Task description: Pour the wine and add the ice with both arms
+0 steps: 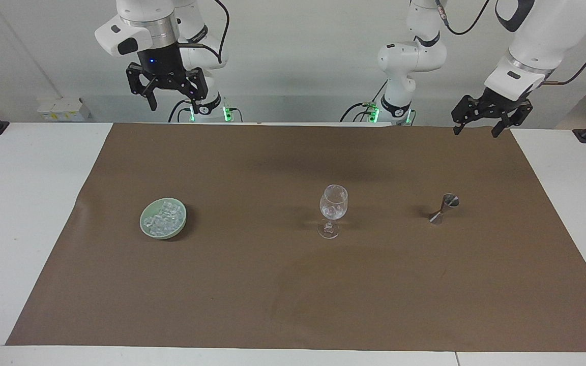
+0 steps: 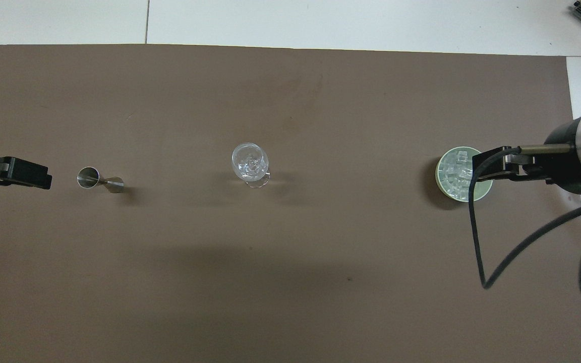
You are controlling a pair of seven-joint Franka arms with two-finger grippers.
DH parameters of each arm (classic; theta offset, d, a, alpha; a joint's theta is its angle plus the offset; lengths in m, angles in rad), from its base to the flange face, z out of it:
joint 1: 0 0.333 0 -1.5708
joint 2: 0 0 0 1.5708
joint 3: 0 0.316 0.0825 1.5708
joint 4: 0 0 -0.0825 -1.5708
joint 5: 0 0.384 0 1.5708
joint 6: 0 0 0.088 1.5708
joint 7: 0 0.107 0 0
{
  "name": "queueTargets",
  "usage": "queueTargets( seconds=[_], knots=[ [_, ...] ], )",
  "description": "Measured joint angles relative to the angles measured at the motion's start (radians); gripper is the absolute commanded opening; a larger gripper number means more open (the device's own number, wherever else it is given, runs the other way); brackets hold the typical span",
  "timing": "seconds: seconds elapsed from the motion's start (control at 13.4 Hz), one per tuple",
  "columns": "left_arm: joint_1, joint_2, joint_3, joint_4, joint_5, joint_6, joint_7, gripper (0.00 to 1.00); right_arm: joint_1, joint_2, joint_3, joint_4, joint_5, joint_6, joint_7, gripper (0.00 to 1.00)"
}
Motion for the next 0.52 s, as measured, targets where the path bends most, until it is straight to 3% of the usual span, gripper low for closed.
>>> queueTargets(
  seconds=[0.52],
  knots=[
    [0.000, 0.000, 0.000, 0.000, 0.000, 0.000, 0.000, 1.00, -0.042, -0.005, -0.013, -0.032, 0.004, 0.000, -0.051, 1.00]
  ],
)
